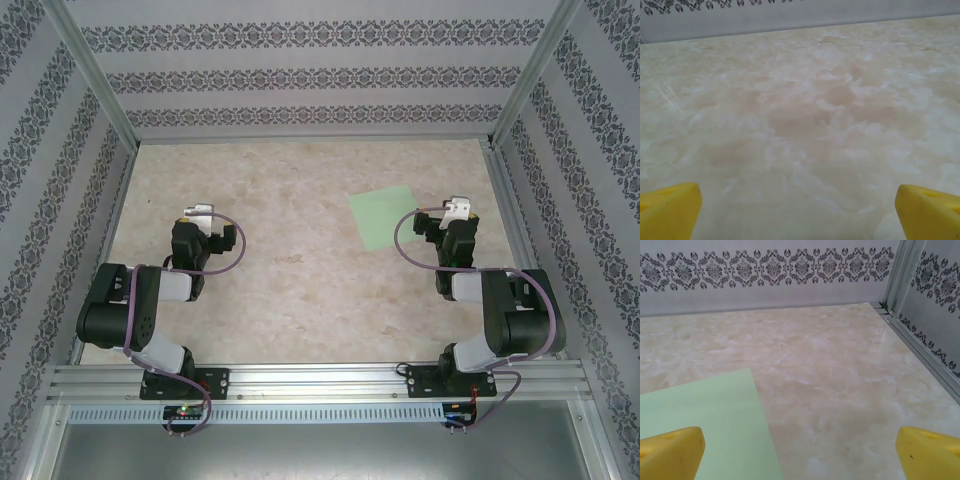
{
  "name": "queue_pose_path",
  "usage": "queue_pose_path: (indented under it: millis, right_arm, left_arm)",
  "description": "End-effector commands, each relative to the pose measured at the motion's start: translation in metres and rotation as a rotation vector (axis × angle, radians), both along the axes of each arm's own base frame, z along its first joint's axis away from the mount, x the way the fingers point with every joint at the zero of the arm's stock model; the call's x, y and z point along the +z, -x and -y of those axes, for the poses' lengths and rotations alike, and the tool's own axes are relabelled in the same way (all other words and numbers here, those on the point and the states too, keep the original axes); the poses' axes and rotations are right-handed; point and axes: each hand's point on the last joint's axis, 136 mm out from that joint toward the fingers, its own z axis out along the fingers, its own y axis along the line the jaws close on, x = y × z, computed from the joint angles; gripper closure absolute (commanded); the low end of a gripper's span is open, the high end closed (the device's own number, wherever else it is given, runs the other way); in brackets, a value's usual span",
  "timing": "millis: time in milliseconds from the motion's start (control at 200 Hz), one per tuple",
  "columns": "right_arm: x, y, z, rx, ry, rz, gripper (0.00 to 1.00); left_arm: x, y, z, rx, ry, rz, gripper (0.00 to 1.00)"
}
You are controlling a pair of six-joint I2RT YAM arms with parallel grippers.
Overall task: Fold a paper plane with a square sheet of paper (pick it up from the middle)
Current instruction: Move the square sheet of paper to the center of the table.
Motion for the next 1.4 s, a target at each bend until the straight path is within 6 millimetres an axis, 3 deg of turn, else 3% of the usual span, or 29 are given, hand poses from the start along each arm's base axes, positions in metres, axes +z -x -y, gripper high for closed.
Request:
queue_pose_path:
  millis: [0,679,839,989,1114,1254,1394]
  right_arm:
    - [0.007,-0.004,0.001,0.007,-0.003,0.021,0.02]
    - [0.007,-0.005,0.0,0.011,-0.007,0.018,0.02]
    - [0.018,-0.003,0.003,-0.012,-0.003,0.022,0.02]
    - [0.048,0.012,0.017,-0.116,0.003,0.027,0.02]
    - [0.074,0.03,0.037,-0.29,-0.165,0.006,0.02]
    - [0.083,0.04,0.031,-0.306,-0.268,-0.118,0.02]
    - [0.077,0.033,0.005,-0.202,-0.358,-0.241,0.02]
  left_arm:
    - [0.014,-0.008,0.002,-0.016,-0.005,0.049,0.0]
    - [0.014,-0.008,0.002,-0.017,-0.003,0.049,0.0]
    - [0.017,-0.007,-0.001,0.002,-0.005,0.053,0.0]
    - [0.044,-0.006,-0.014,0.084,-0.004,0.038,0.0]
    - [0.073,-0.003,-0.021,0.139,0.035,0.045,0.0]
    - [0.104,-0.006,-0.017,0.156,0.132,-0.005,0.0]
    - [0.136,-0.006,-0.003,0.121,0.234,-0.063,0.0]
